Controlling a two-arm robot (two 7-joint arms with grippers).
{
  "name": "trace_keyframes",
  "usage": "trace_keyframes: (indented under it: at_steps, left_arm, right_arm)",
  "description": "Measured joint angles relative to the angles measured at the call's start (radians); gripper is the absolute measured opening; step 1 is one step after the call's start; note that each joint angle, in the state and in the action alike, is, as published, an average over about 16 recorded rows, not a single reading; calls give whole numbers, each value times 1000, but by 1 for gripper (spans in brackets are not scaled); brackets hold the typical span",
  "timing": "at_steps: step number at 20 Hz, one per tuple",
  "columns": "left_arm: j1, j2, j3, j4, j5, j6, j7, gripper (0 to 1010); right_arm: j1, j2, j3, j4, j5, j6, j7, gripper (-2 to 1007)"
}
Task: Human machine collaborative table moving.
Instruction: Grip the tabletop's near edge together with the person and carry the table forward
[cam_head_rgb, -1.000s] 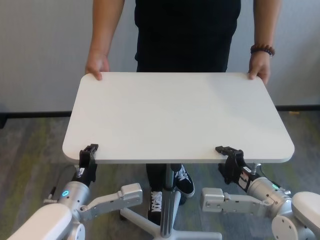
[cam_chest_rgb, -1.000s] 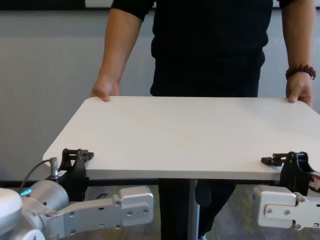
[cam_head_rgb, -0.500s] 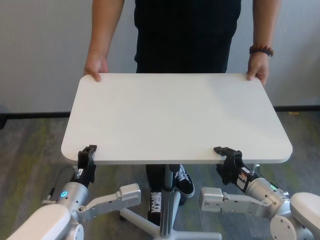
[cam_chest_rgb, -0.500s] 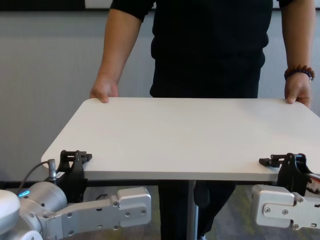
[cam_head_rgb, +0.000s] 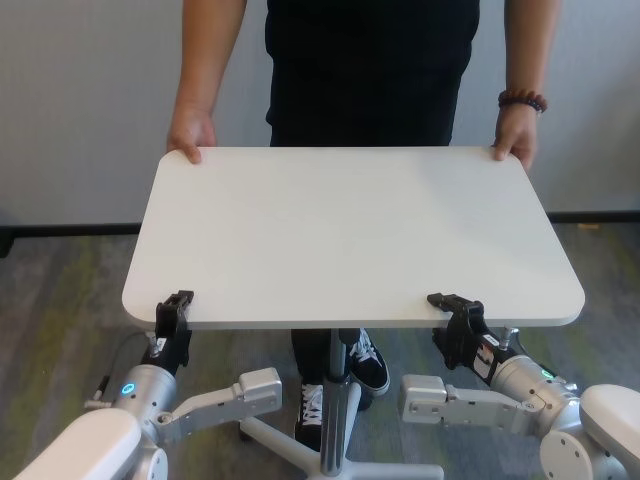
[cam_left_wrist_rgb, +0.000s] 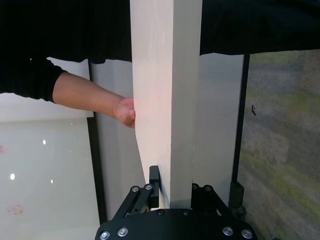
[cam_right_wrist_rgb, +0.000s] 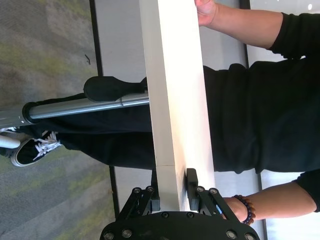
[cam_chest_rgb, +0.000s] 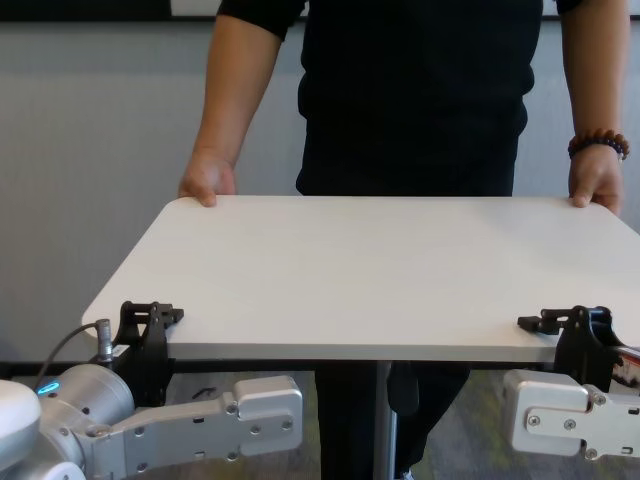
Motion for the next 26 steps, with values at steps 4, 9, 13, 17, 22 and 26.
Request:
trace_keyframes:
  at_steps: [4, 9, 13, 17, 22, 26]
  left_arm:
    - [0, 0, 0, -1, 1, 1, -1, 267]
    - [0, 0, 0, -1, 2, 2, -2, 317]
    - [1, 0, 0, -2, 2, 2, -3, 396]
    - [1, 0, 0, -2, 2, 2, -4, 511]
    - [1, 0, 0, -2, 2, 2, -4, 680]
    - [1, 0, 0, -3, 2, 3, -3, 809]
  right_arm:
    - [0, 0, 0, -1, -1, 1, 1, 330]
    - [-1, 1, 0, -1, -2, 2, 2, 419]
    - [-1, 1, 0, -1, -2, 3, 2, 529]
    - [-1, 1, -1, -1, -3, 3, 3, 660]
    - [-1, 1, -1, -1, -3, 3, 2, 818]
    - [-1, 2, 0, -2, -3, 3, 2, 912]
